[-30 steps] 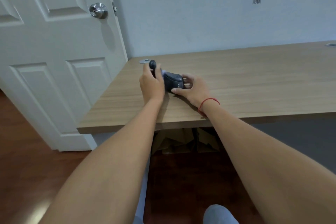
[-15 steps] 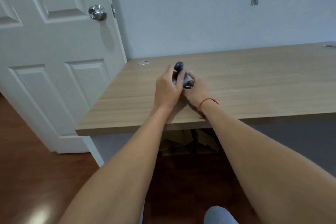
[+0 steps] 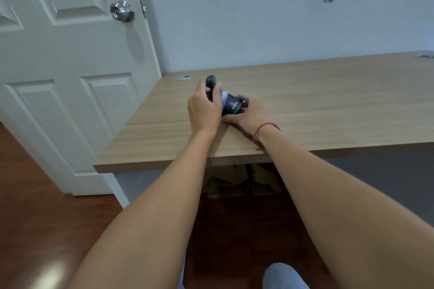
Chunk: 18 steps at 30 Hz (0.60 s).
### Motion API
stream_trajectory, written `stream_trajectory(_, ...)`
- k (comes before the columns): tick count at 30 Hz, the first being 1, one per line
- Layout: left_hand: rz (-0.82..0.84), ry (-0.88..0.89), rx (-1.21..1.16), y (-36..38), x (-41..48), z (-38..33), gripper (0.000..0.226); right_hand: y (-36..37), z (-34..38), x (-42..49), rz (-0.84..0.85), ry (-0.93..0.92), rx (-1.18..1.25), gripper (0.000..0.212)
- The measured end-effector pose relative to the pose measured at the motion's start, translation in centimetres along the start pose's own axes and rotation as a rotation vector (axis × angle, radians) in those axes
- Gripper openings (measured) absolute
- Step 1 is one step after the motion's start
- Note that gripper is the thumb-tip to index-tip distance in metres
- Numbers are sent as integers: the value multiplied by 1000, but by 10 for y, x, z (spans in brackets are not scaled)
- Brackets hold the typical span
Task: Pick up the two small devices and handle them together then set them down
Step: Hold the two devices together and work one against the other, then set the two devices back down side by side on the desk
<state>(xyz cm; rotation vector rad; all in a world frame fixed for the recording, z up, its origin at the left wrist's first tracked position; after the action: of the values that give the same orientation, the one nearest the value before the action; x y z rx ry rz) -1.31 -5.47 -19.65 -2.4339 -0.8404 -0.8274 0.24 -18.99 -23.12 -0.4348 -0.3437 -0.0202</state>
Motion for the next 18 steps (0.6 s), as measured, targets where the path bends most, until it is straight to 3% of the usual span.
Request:
stream_trajectory(5,126,53,-27,2,-5,-4,22,0,2,2,13,-14,-87,57)
stream_trajectory(9,50,-68,38,-4,8,13,19,1,2,-2,-1,-19,-123,61)
stream_trajectory(15,107,-41,-23,-1,8,11,27,-1,3,-4,-31,-34,-123,49)
stream_trajectory(18,106,-136,62,-1,15,24,25,-1,6,-6,-38,-54,-124,54)
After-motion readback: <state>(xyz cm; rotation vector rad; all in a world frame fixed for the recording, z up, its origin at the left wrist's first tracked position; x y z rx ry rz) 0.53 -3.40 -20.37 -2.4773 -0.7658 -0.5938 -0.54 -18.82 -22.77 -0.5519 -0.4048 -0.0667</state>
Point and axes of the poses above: each hand's wrist, its own x-axis towards the middle knuckle, its own y-axis out of the palm, z = x × y, the point moved 6 cm from there along x, towards the middle knuckle, and after that the axes turned 7 degrees about -y, right-handed, at the moved point
